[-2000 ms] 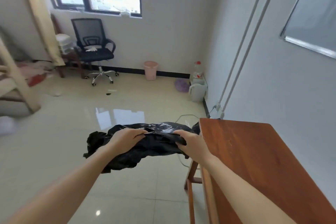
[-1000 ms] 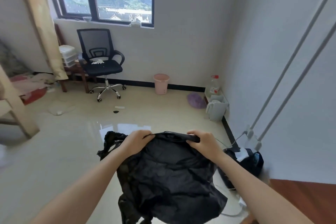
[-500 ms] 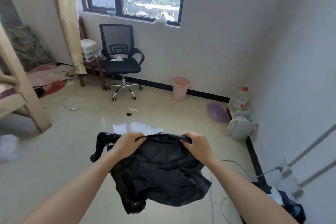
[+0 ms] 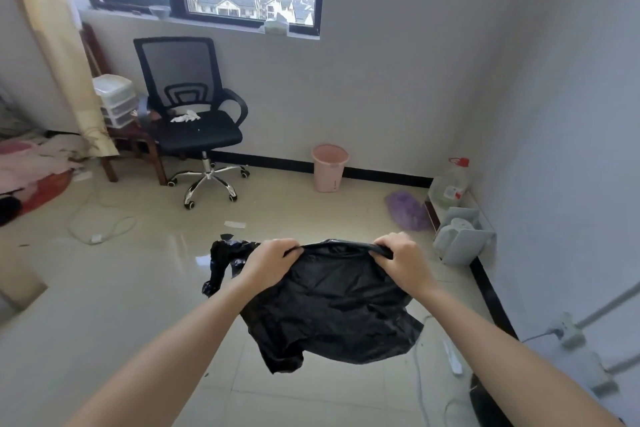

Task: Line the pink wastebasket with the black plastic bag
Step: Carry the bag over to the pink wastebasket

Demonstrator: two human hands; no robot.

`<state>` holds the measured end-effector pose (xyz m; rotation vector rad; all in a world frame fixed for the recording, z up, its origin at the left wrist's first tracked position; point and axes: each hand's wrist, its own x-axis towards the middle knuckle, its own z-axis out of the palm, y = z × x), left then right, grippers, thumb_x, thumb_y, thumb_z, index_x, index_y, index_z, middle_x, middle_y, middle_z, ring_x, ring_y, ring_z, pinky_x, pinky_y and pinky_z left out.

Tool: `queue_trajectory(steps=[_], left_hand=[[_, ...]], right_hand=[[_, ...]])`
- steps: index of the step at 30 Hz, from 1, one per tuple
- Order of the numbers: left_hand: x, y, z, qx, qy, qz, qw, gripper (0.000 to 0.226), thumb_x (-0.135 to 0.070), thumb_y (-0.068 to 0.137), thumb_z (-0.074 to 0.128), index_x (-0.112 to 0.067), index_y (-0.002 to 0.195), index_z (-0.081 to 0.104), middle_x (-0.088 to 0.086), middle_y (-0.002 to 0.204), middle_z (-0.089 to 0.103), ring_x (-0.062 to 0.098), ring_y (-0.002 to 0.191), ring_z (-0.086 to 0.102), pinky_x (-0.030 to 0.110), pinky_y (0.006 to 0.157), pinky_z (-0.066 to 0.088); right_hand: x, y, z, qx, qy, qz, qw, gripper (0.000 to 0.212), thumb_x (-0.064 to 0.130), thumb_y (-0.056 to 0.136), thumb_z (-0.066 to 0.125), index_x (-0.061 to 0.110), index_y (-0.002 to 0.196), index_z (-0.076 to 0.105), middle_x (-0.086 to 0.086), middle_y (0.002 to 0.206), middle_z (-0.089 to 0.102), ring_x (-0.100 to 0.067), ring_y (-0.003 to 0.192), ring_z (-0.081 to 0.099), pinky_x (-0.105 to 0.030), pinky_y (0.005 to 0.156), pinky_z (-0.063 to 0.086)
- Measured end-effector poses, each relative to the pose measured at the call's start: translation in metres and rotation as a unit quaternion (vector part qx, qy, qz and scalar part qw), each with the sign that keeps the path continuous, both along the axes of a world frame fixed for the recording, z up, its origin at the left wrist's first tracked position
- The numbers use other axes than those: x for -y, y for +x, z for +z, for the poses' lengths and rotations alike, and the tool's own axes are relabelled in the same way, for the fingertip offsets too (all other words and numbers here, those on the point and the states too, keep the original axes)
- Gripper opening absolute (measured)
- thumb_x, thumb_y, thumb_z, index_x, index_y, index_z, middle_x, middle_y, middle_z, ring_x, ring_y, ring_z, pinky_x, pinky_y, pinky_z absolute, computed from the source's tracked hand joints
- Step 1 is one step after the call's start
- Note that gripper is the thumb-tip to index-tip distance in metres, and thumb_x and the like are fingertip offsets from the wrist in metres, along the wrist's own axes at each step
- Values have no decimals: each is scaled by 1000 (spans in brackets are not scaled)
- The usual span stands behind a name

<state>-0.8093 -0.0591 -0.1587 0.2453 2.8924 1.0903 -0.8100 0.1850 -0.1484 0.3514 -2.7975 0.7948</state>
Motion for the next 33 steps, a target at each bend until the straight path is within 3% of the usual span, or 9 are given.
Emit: queue_trajectory(steps=[12,20,24,29,33], left_hand=[[-16,-203,4,-39,-14,24,999,23,-21,93,48,-6,96,65,12,98,70,30,91,61,35,77,46],[17,-283,-25,-18,14,97,995,21,-16,93,50,-2,95,65,13,96,69,29,91,60,35,79,45],[51,-344,-33,-14,19,113,993,22,-17,93,49,0,89,63,15,90,69,31,87,60,38,77,45],[76,-432,-31,-10,16,82,996,23,-20,93,48,-3,92,64,13,94,69,30,90,60,39,81,48],[85,-507,-20,-11,19,43,999,25,-21,94,47,-2,94,63,14,97,69,30,92,60,40,82,48]], right_hand=[[-17,-204,-5,-19,8,16,1000,11,13,82,64,3,88,67,-15,88,69,-30,86,56,-40,76,45],[22,-319,-35,-27,40,60,997,11,14,82,65,4,86,67,-12,90,70,-32,93,55,-31,72,26],[57,-381,-41,-37,34,63,997,10,13,81,65,4,85,68,-12,91,71,-32,96,54,-30,73,24],[81,-454,-36,-33,63,26,997,12,15,82,63,5,89,67,-9,98,69,-29,102,51,-29,74,21],[88,-508,-25,-80,88,-3,993,6,11,73,70,6,76,68,-10,81,71,-33,88,58,-33,69,27]])
